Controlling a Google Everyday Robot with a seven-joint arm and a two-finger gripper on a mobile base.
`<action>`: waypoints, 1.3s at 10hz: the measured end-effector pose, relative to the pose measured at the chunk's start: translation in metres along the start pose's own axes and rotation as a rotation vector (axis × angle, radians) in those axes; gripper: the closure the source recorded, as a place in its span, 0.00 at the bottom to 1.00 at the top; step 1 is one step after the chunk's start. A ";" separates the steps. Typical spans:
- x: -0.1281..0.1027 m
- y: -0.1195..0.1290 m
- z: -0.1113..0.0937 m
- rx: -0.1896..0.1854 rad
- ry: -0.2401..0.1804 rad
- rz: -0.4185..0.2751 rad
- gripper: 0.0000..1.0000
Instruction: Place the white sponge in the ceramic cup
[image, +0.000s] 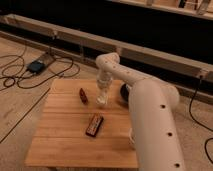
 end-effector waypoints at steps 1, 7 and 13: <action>-0.008 0.001 -0.014 0.019 0.030 -0.005 1.00; -0.094 0.016 -0.106 -0.041 0.310 -0.167 1.00; -0.188 0.008 -0.143 -0.013 0.496 -0.337 1.00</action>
